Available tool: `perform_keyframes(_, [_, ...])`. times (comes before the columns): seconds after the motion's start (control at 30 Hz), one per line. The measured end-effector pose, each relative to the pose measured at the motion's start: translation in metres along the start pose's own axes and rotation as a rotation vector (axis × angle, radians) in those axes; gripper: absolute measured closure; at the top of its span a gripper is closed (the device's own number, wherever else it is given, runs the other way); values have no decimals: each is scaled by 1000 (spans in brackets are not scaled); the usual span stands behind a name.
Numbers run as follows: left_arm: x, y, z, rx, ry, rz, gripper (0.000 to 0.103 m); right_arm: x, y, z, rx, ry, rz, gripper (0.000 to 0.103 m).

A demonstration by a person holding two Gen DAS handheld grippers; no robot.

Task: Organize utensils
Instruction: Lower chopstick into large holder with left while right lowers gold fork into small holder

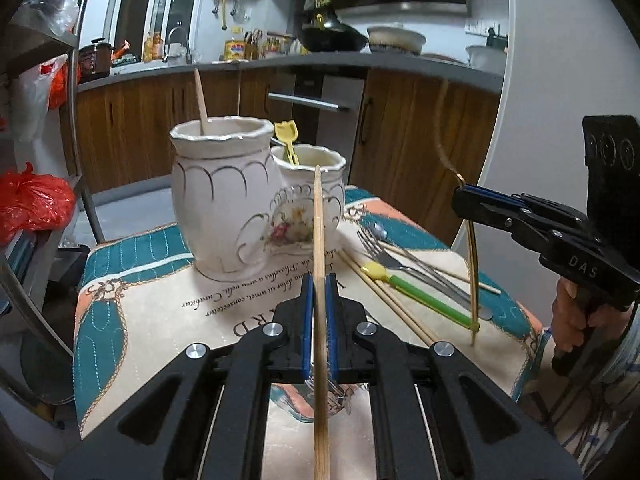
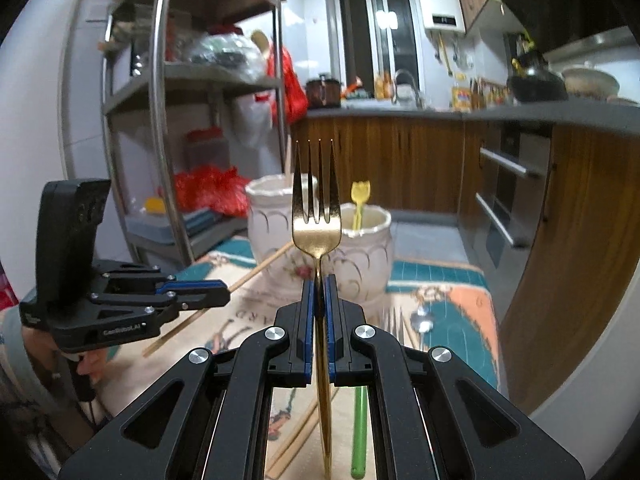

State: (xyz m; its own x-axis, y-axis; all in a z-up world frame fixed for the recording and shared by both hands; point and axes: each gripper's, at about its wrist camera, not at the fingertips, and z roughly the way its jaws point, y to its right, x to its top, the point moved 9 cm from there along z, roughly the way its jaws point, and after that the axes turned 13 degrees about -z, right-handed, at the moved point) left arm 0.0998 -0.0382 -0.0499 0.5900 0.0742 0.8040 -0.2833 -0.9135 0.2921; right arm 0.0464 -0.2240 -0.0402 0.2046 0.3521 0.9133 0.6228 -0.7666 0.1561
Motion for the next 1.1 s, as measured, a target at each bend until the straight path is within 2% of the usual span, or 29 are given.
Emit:
perform_keyframes(0.17, [5, -1, -4, -8, 36, 0, 97, 9, 3, -9, -21, 64, -2, 97])
perform_keyframes(0.33, [20, 1, -21, -28, 136, 4, 97, 18, 7, -11, -40, 75, -5, 97])
perform_keyframes(0.47, [41, 2, -34, -28, 221, -1, 97, 33, 8, -9, -39, 93, -1, 97])
perform_keyframes(0.7, [103, -11, -46, -55, 342, -50, 97, 72, 21, 3, -29, 124, 15, 97])
perform_keyframes(0.9, [150, -23, -41, -111, 383, -112, 97, 101, 42, 16, -34, 156, 49, 97])
perform_keyframes(1.0, [170, -26, -30, -151, 396, -146, 97, 118, 55, 21, -40, 187, 78, 97])
perform_keyframes(1.1, [183, -28, -12, -159, 391, -165, 97, 133, 66, 27, -59, 221, 97, 97])
